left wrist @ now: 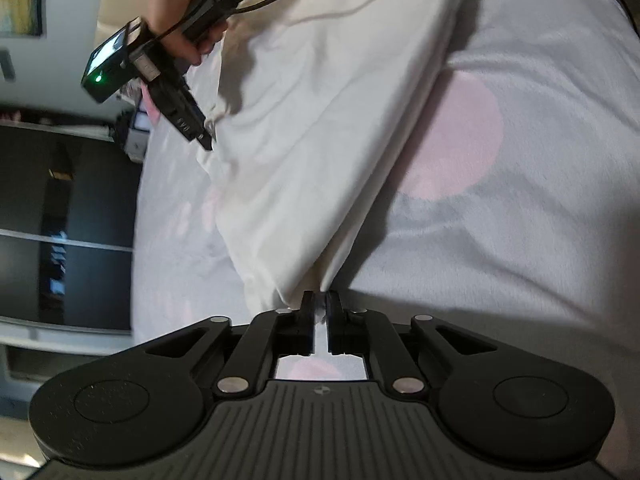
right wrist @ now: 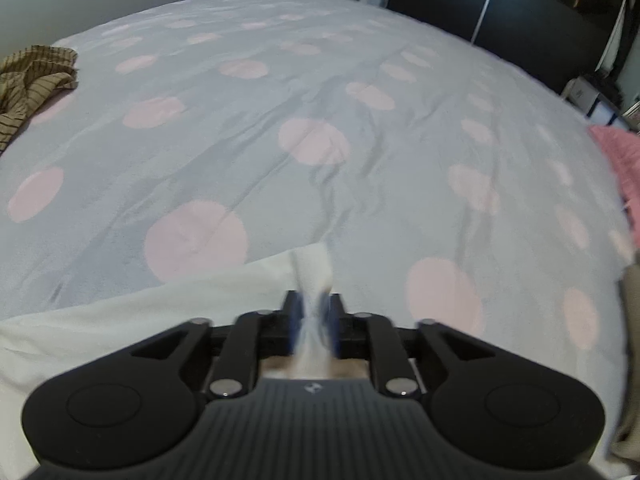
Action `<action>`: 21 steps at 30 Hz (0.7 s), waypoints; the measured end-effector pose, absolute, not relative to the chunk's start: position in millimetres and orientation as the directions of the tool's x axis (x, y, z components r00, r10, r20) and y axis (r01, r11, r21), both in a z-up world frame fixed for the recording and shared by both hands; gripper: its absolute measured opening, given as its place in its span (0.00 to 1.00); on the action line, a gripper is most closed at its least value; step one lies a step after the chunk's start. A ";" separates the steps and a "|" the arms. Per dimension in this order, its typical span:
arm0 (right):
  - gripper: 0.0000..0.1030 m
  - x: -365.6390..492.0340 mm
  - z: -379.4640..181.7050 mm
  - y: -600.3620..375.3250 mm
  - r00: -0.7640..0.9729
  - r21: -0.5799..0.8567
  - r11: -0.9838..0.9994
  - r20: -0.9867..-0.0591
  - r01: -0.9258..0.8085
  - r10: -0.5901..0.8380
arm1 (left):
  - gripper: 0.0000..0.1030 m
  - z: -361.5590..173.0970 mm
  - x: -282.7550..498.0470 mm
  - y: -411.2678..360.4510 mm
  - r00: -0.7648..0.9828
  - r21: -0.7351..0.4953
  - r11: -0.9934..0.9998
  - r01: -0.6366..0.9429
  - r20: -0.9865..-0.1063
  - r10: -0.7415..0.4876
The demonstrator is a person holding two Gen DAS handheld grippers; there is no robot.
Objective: Fold clothes
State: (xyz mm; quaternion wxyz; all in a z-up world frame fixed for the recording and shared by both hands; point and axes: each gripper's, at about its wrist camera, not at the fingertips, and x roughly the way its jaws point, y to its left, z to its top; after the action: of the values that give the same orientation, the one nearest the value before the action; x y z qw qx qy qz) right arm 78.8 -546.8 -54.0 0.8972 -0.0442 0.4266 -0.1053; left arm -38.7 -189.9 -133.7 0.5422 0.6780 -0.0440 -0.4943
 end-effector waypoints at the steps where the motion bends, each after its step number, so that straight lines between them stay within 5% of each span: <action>1: 0.40 75.5 -49.8 -546.1 0.618 -0.169 0.973 -0.751 0.159 -0.232 | 0.20 -132.6 -38.5 -187.6 0.508 0.784 -0.401 0.474 -0.616 -0.602; 4: 0.44 61.7 -34.9 -544.4 0.630 -0.144 0.974 -0.744 0.172 -0.221 | 0.49 -129.7 -38.9 -180.9 0.511 0.804 -0.375 0.461 -0.586 -0.629; 9: 0.48 29.8 -21.3 -526.7 0.639 -0.131 0.981 -0.745 0.141 -0.191 | 0.62 -136.8 -45.9 -176.1 0.500 0.851 -0.389 0.353 -0.523 -0.691; 15: 0.52 -13.0 -15.5 -485.2 0.631 -0.122 0.992 -0.767 0.031 -0.115 | 0.61 -156.6 -48.0 -191.4 0.488 0.886 -0.410 0.215 -0.461 -0.741; 21: 0.53 -57.6 -6.1 -440.9 0.608 -0.025 0.998 -0.793 -0.057 0.015 | 0.28 -179.9 -49.1 -207.8 0.486 0.889 -0.438 0.132 -0.443 -0.753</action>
State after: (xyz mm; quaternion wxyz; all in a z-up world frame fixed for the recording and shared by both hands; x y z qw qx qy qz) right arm -57.6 -440.9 -6.1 0.8965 -0.0238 0.4420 0.0201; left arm -49.1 -207.8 -179.9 0.4835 0.7137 -0.2175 -0.4577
